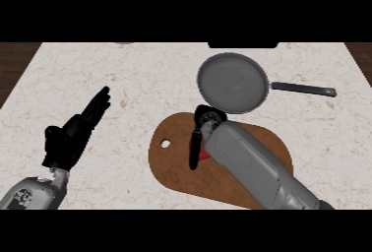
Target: Pick the tomato from the cutting board and place it in the pan
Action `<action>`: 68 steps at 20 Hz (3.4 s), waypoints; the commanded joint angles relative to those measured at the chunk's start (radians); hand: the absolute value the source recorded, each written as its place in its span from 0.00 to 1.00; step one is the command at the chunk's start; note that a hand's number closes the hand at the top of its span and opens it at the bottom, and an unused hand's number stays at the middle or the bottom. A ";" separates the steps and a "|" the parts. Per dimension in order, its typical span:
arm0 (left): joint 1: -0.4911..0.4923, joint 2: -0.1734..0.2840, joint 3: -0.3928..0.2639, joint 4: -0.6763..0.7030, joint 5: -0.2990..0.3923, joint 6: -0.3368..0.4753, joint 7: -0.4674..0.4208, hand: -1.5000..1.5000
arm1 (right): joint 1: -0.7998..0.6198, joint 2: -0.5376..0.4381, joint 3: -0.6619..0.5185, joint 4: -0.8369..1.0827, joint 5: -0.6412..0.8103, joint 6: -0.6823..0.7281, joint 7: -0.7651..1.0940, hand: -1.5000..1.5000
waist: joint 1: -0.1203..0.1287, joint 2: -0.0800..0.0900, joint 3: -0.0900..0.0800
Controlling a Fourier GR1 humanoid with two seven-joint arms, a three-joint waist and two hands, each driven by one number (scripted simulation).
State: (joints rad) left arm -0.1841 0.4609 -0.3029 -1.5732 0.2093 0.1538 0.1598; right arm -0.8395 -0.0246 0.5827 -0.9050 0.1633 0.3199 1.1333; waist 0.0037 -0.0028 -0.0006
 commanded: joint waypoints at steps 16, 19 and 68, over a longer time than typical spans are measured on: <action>0.109 -0.022 0.047 -0.075 -0.039 -0.060 0.000 0.50 | 0.101 0.022 0.067 0.001 0.023 0.037 -0.006 1.00 | 0.010 0.000 0.001; 0.018 -0.078 0.049 -0.008 -0.076 -0.052 0.021 0.50 | 0.049 0.013 0.024 -0.077 0.065 0.079 0.047 1.00 | -0.004 0.001 0.000; 0.039 -0.136 0.132 0.008 -0.151 -0.136 -0.002 0.50 | 0.072 -0.074 -0.269 0.087 0.710 -1.019 -0.759 1.00 | 0.013 0.008 0.001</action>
State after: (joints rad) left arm -0.1568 0.3371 -0.1748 -1.5632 0.0784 0.0206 0.1608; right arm -0.7457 -0.0893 0.3924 -0.9532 0.9250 -0.6331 0.5162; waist 0.0162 0.0056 0.0004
